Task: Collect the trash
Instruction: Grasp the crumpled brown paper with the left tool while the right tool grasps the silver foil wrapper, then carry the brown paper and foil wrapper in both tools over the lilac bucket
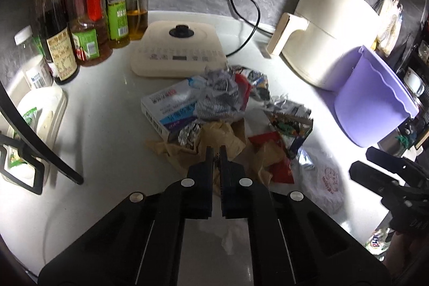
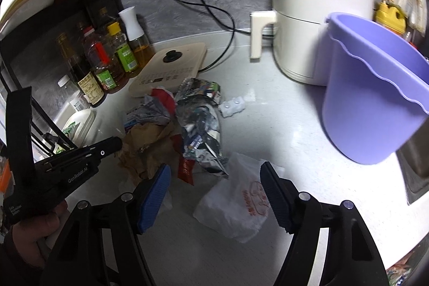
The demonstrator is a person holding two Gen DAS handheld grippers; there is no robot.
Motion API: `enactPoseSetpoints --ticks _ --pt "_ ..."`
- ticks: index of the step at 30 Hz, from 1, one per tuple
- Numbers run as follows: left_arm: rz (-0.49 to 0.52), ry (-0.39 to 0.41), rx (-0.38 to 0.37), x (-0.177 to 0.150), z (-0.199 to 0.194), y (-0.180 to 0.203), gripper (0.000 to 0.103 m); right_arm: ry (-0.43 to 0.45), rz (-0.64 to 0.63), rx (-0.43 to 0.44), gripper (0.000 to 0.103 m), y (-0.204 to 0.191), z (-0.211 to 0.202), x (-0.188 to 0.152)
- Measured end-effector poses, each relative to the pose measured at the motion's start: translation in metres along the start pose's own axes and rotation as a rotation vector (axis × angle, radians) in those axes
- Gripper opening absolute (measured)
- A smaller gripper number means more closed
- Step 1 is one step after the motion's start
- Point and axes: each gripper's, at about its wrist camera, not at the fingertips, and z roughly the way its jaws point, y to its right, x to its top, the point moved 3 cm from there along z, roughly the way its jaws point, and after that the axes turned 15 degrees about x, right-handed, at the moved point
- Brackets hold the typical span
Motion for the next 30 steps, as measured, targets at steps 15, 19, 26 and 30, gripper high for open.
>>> enactPoseSetpoints --ticks 15,19,26,30 --pt "-0.052 0.157 0.002 0.046 -0.029 -0.014 0.004 -0.034 -0.032 0.071 0.045 -0.012 0.042 0.029" --pt "-0.064 0.163 0.020 0.051 -0.024 -0.017 0.004 -0.057 -0.026 0.086 0.036 -0.010 0.057 0.034" --pt "-0.066 0.162 0.027 0.059 -0.017 -0.019 0.004 -0.120 -0.011 0.135 0.003 -0.008 0.084 0.035" --pt "-0.060 0.171 0.022 0.061 -0.019 -0.015 0.004 -0.085 -0.012 0.139 0.001 -0.009 0.076 0.039"
